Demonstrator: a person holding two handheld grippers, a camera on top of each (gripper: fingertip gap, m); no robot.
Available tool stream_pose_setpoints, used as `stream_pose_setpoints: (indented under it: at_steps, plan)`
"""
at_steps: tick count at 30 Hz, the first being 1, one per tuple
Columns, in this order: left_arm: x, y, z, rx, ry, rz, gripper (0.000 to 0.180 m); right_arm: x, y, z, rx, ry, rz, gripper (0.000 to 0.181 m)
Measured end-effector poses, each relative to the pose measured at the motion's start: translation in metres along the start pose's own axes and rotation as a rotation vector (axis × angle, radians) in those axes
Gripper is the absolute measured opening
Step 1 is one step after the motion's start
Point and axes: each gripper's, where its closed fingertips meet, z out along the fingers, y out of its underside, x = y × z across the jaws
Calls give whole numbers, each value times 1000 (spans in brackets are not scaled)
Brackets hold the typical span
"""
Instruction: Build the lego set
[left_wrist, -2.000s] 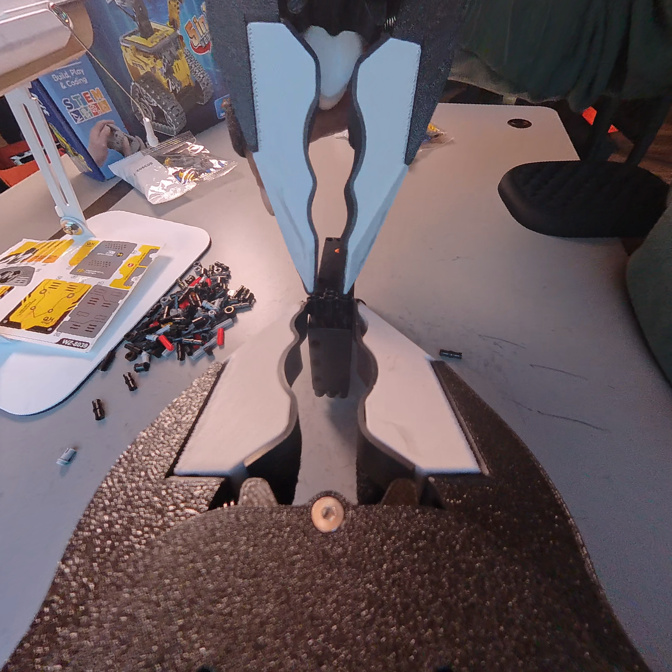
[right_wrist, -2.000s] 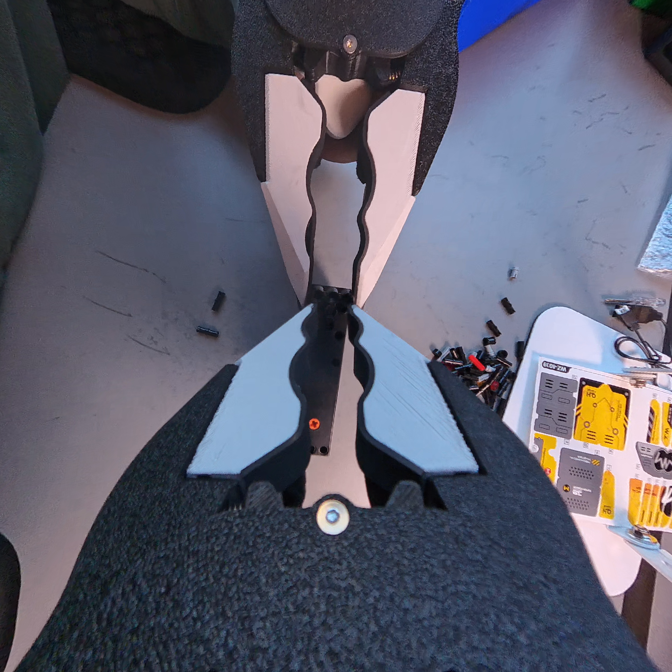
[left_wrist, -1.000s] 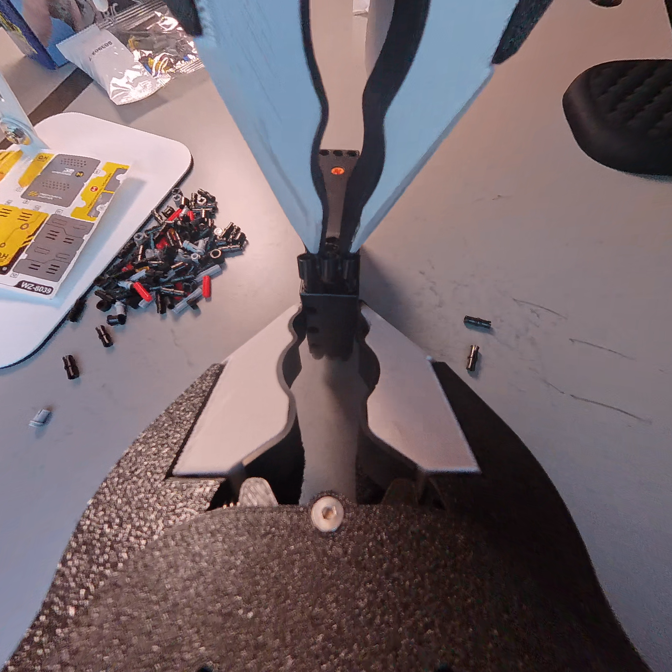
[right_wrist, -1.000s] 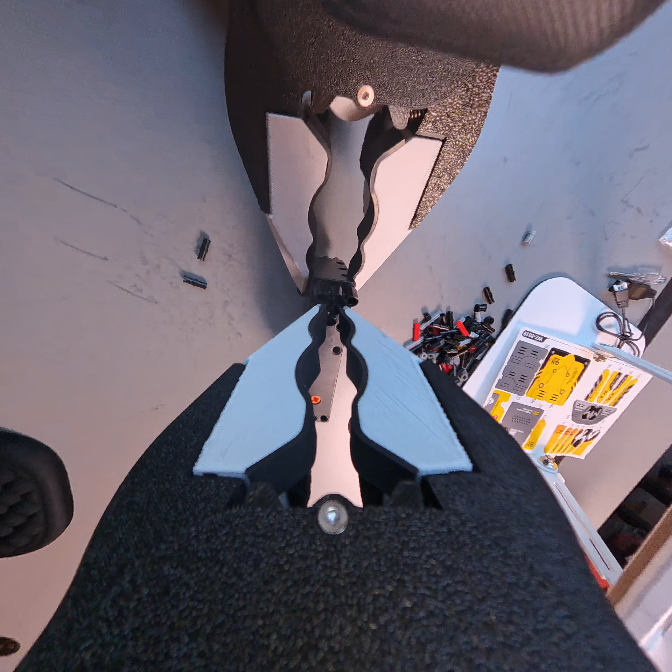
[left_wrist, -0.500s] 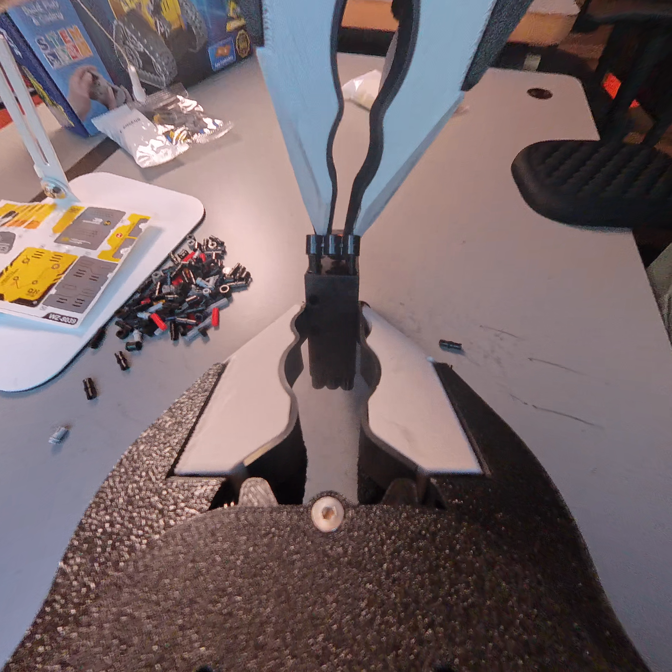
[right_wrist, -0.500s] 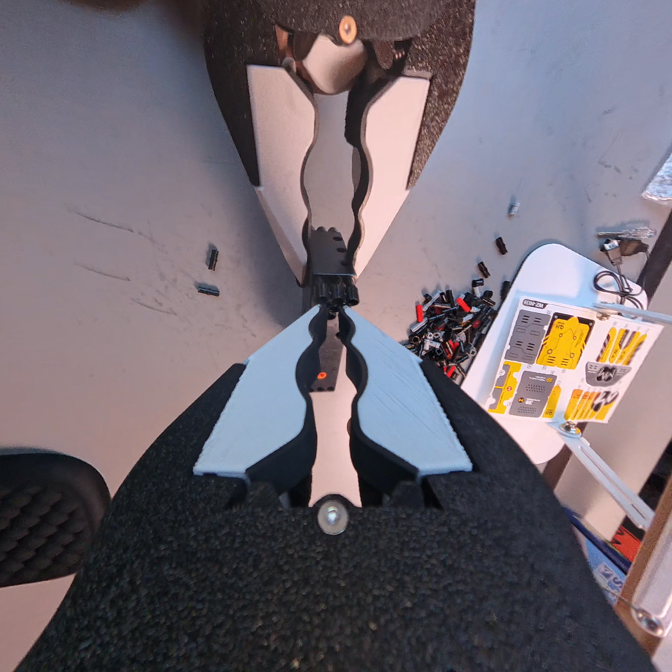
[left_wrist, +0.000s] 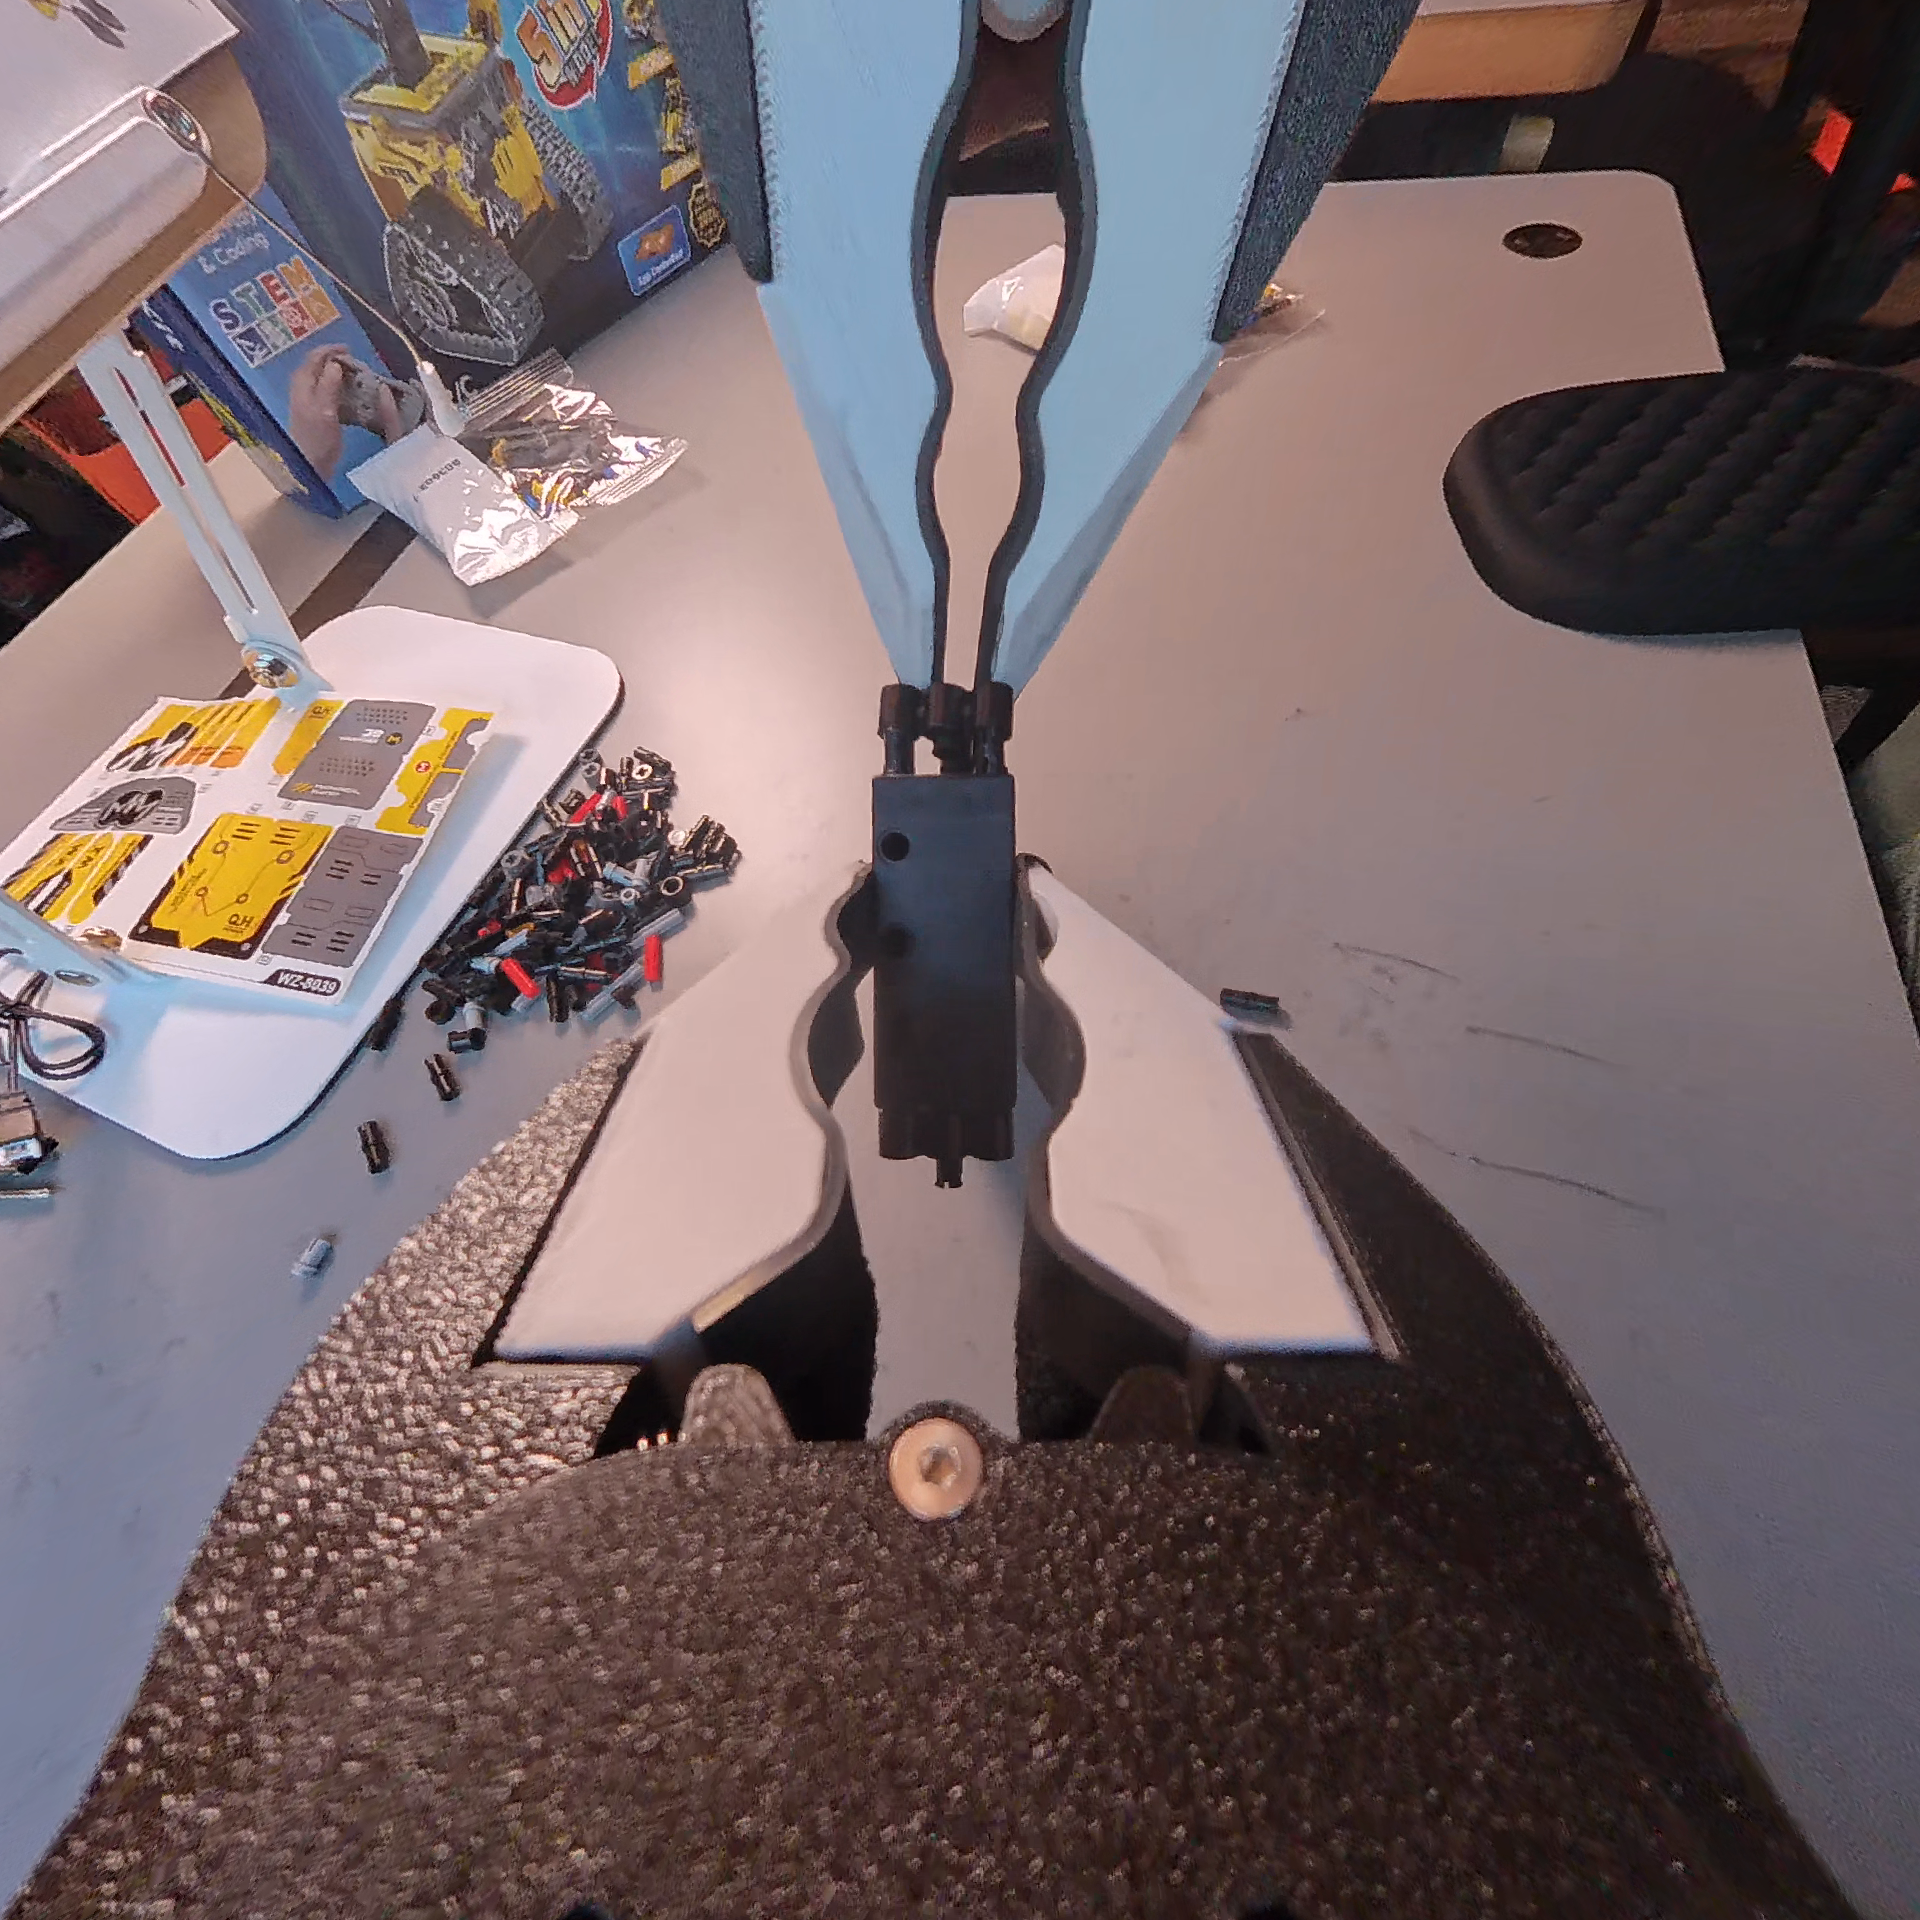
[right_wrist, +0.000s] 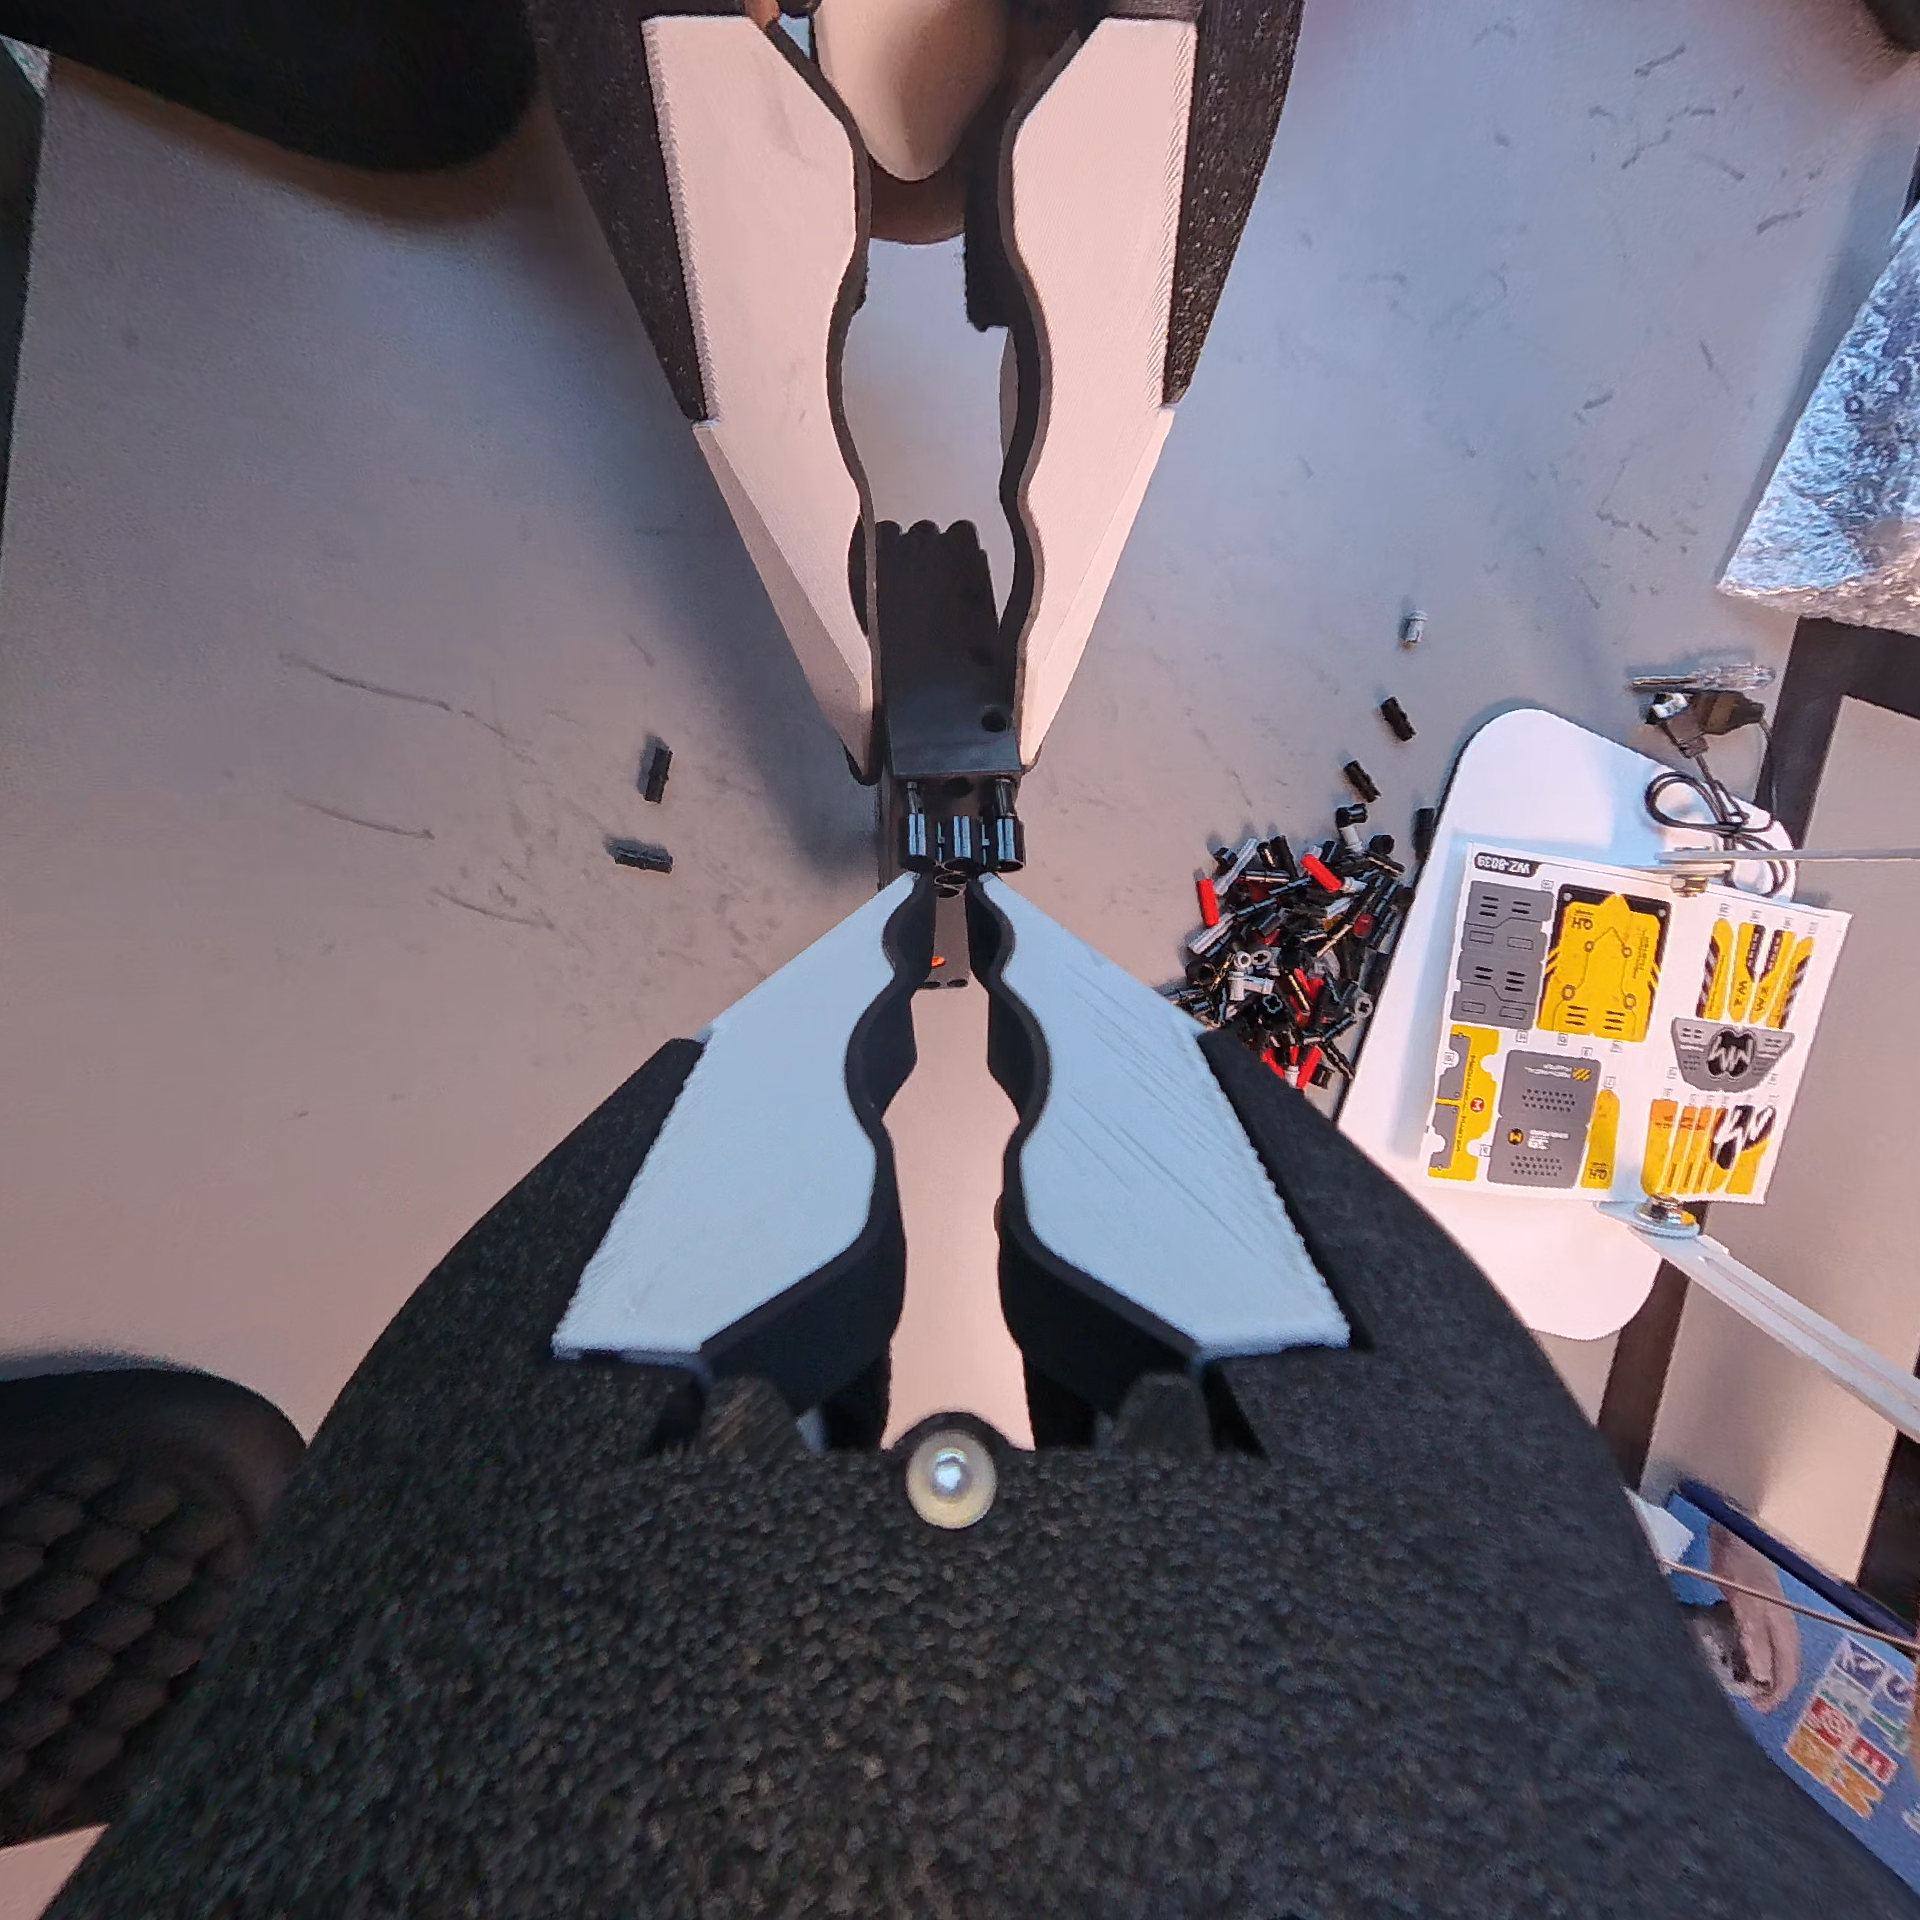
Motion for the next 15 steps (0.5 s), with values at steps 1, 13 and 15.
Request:
stream_pose_setpoints:
  at_steps: [1, 13, 15]
  plan:
    - [0, 0, 0, -8, -1, 2, 24, -1, 0, 0, 3, -2, -1, 4]
    - [5, 1, 1, -97, 18, -3, 24, -4, 0, -3, -35, 31, -107, 4]
    - [6, 1, 1, -105, 24, -6, 24, -5, 1, -3, -33, 31, -110, 4]
